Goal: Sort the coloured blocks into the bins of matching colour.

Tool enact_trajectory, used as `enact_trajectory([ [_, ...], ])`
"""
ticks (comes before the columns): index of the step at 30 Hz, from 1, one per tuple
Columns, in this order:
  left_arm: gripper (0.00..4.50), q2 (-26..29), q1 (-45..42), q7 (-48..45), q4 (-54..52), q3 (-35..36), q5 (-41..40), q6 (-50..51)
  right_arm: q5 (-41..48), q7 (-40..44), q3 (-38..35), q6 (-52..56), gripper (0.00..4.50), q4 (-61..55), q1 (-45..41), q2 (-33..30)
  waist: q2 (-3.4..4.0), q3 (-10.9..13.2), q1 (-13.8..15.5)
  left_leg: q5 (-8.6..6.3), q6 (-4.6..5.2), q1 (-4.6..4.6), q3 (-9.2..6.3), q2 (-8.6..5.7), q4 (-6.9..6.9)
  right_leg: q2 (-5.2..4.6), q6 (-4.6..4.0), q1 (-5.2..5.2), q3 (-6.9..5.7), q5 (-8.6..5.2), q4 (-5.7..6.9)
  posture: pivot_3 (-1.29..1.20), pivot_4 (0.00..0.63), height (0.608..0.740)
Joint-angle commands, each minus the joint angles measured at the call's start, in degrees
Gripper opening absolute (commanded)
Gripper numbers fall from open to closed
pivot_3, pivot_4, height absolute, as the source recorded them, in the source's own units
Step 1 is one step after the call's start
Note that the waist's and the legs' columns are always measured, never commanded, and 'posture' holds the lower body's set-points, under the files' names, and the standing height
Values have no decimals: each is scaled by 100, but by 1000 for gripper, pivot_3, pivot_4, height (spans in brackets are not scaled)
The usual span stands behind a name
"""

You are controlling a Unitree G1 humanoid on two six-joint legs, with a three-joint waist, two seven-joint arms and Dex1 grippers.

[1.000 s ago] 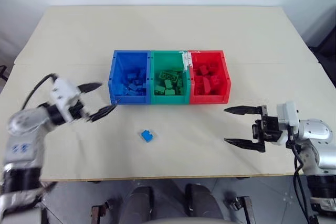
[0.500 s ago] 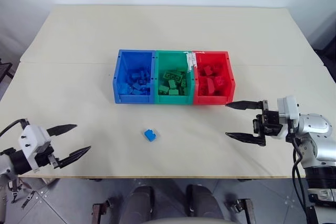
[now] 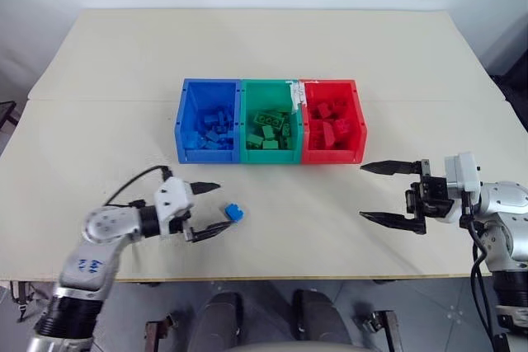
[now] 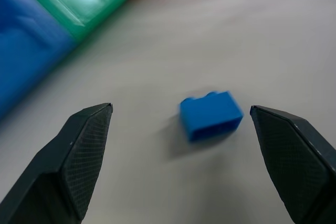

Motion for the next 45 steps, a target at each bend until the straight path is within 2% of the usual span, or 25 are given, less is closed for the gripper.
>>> enact_trajectory([
  [1,4460,-136,-138,270,-108,-218,211,122,138,-179,-240,110,4500,-358,80,-77,0,0,1,0,0,0,-1,1,1,1,0,0,0,0,6,0,150,740],
  [5,4460,-172,-105,461,-47,-422,445,356,148,-303,-269,189,4500,-518,159,-64,0,0,6,0,0,1,0,1,1,1,0,0,3,0,-4,0,150,740],
  [6,4282,-182,-100,473,-34,-423,434,368,154,-327,-282,204,4500,-556,179,-54,0,0,5,0,0,2,-1,1,2,0,0,2,3,0,-9,0,150,740],
  [9,3564,-114,-34,410,-96,-470,405,439,171,-407,-308,232,4500,-669,238,-13,1,0,5,2,0,5,-2,1,2,-1,0,2,4,0,-7,0,150,740],
  [15,1771,-276,-170,587,-47,-236,275,220,180,-484,-257,240,4500,-788,293,29,1,-1,5,3,0,6,-2,0,2,-3,0,3,6,0,-6,0,150,740],
  [19,1771,-404,-676,628,168,467,-235,-80,180,-473,-233,256,4500,-770,260,29,-1,0,24,6,-2,1,-7,0,6,-3,0,1,-1,0,-4,0,150,740],
  [22,1771,-203,-1767,784,955,810,-220,73,165,-467,-206,252,4500,-730,228,45,-2,1,80,9,-2,1,-10,-3,9,-4,0,2,-5,0,0,0,150,740],
  [25,1771,-238,-2729,785,1879,769,-85,-55,126,-477,-135,239,4500,-691,167,104,-2,1,95,14,-3,-1,-7,-10,11,2,7,2,-5,4,3,0,150,740],
  [28,1771,-346,-3283,791,2576,685,67,-273,121,-497,-102,241,4500,-699,126,156,-2,1,117,16,1,-2,-1,-18,10,6,12,2,-3,7,12,0,150,740],
  [33,3082,-384,-3648,798,3140,649,211,-422,116,-541,-88,254,4500,-747,122,214,-4,2,114,15,2,-15,4,-16,7,23,12,-6,-5,7,-1,0,150,740],
  [37,4359,-71,-3148,480,2549,916,-123,-232,101,-566,-67,261,4500,-751,134,247,-4,2,88,15,1,-15,5,-12,8,26,12,-7,-4,7,-1,0,150,740],
  [42,4464,712,-1627,-276,1139,1552,-696,-204,78,-532,-29,253,4500,-610,75,272,-4,2,-50,12,-5,-12,6,19,2,28,11,-8,3,6,-1,0,150,740],
  [45,4464,1122,-639,-462,567,2001,-864,10,48,-474,-4,209,4500,-444,-6,277,-4,3,-23,11,-6,-10,3,21,5,24,9,-6,5,5,-1,0,150,740],
])
